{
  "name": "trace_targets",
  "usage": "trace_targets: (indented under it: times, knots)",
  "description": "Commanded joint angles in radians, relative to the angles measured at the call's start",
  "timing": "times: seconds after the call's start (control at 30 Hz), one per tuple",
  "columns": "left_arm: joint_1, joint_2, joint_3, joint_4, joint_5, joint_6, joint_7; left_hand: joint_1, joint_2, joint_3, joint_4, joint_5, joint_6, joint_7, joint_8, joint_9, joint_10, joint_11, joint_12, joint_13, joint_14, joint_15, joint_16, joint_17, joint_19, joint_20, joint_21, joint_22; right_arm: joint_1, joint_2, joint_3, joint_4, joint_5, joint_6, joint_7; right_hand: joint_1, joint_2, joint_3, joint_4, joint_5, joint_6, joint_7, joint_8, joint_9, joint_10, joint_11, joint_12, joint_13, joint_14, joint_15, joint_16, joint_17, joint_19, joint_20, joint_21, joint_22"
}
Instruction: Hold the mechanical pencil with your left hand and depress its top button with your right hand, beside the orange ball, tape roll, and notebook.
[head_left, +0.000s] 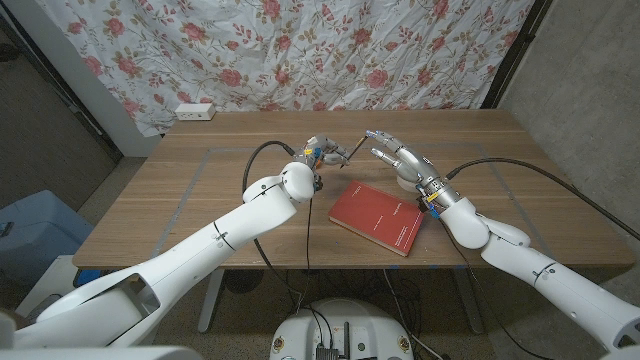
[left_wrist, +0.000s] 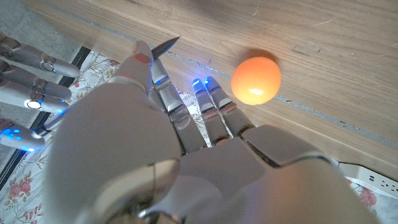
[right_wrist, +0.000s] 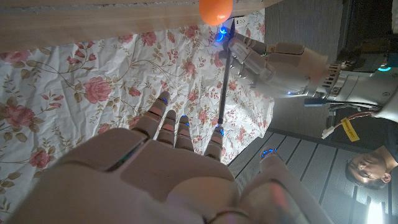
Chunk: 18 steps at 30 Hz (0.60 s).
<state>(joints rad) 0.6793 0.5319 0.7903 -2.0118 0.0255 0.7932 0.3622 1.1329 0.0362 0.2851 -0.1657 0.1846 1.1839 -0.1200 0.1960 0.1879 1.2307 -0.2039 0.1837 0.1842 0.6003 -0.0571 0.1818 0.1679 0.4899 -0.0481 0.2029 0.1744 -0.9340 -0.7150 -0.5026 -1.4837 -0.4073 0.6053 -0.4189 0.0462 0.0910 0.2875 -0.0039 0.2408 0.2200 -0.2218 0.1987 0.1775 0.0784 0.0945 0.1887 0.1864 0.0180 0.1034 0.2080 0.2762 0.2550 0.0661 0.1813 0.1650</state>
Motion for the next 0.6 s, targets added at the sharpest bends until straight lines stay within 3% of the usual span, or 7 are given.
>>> trace_targets:
  times: [0.03,0.6]
  knots:
    - [0.003,-0.001,-0.002,0.003,0.0,0.0,0.0,0.003,0.007,-0.003,-0.002,0.007,0.004,0.0,0.005,0.003,0.018,-0.021,0.008,0.003,0.003,-0.159,-0.004,0.0,0.0,-0.08,-0.001,0.002,-0.003,0.003,0.009,-0.003,0.003,0.0,-0.019,-0.001,0.009,0.005,0.002,0.006,0.004,0.001,-0.003,-0.001,0.001,-0.004,0.005,0.001,0.002,0.0,0.008,0.003,0.004,-0.004,0.007,0.003]
    - [0.001,-0.002,-0.003,0.008,-0.001,-0.006,-0.002,0.003,0.008,-0.006,-0.001,0.008,0.004,0.001,0.006,0.003,0.018,-0.022,0.008,0.003,0.003,-0.159,-0.004,0.0,-0.001,-0.081,-0.001,0.002,0.001,0.004,0.005,0.001,0.003,0.005,-0.014,0.0,0.009,0.007,0.002,0.006,0.004,0.001,-0.007,-0.001,0.001,-0.002,0.005,0.001,0.003,-0.001,0.009,0.003,0.004,-0.003,0.007,0.003]
